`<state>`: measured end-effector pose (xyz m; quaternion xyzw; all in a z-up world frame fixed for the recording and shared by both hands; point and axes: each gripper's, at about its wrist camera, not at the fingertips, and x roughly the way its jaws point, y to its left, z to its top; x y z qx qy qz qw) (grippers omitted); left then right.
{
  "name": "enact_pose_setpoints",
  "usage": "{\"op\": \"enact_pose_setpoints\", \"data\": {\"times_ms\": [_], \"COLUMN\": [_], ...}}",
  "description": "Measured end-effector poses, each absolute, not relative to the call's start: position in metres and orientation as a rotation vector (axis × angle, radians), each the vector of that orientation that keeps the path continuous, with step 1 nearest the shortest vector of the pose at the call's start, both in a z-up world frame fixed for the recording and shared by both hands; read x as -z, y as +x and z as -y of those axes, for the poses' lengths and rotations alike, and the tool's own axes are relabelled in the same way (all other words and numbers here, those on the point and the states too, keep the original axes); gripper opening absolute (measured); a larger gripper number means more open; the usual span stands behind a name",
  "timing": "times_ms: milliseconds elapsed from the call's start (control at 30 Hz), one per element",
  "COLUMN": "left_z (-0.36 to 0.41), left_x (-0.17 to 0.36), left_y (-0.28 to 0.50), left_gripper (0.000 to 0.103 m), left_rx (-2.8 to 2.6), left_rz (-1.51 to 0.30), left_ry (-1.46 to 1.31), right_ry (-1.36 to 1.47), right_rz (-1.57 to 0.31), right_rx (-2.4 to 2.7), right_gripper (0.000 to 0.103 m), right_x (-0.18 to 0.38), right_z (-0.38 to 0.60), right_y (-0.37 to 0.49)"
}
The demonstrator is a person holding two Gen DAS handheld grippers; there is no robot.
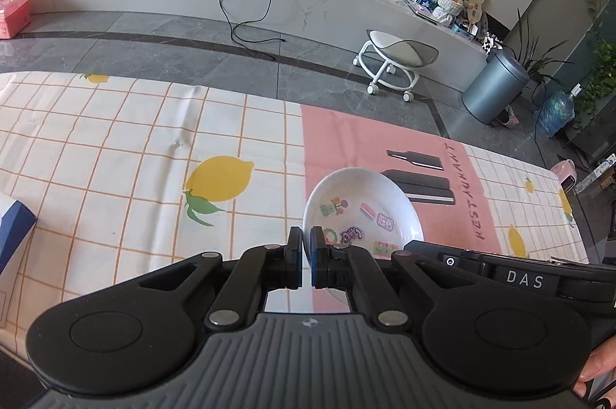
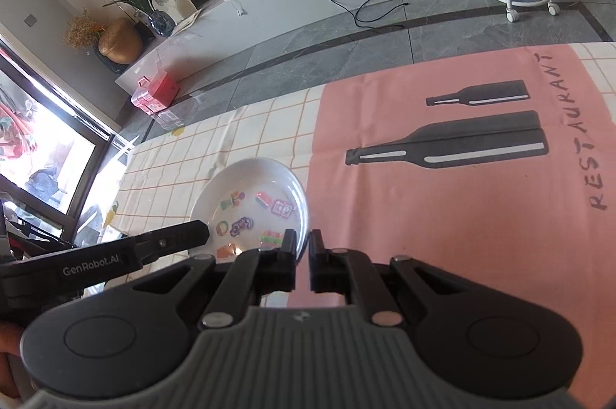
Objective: Organize plates and bowls
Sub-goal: 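Carry the white dish with the left tool and lower it onto the 'Fruity' plate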
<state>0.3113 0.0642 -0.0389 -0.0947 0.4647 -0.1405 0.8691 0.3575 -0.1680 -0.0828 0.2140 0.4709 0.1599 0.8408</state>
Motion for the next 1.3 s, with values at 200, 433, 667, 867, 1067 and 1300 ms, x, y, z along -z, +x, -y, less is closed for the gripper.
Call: {"op": "enact_pose_setpoints", "data": {"times_ms": [200, 433, 667, 867, 1067, 1300], "left_z": [-0.03, 0.011, 0.032, 0.036, 0.038, 0.043], "left_x": [-0.007, -0.025, -0.002, 0.039, 0.076, 0.094], "left_y": [0.257, 0.183, 0.128, 0.099, 0.078, 0.072], "left_gripper": [0.003, 0.003, 0.004, 0.003, 0.004, 0.003], "left_rx": [0.299, 0.329, 0.362, 0.357, 0.327, 0.289], "left_rz": [-0.939, -0.892, -0.921, -1.009, -1.071, -1.08], "left_ry": [-0.136, -0.105, -0.229, -0.357, -0.37, -0.343], "right_ry": [0.506, 0.562, 0.649, 0.715, 0.703, 0.629], "right_rz": [-0.932, -0.888, -0.898, -0.932, -0.973, -0.991], "right_rx": [-0.323, -0.3, -0.243, -0.177, -0.133, -0.098], "right_gripper": [0.003, 0.002, 0.001, 0.0, 0.0, 0.0], "right_x": [0.048, 0.025, 0.04, 0.065, 0.091, 0.108], "right_z": [0.197, 0.237, 0.281, 0.307, 0.311, 0.299], "right_y": [0.295, 0.215, 0.143, 0.095, 0.069, 0.066]}}
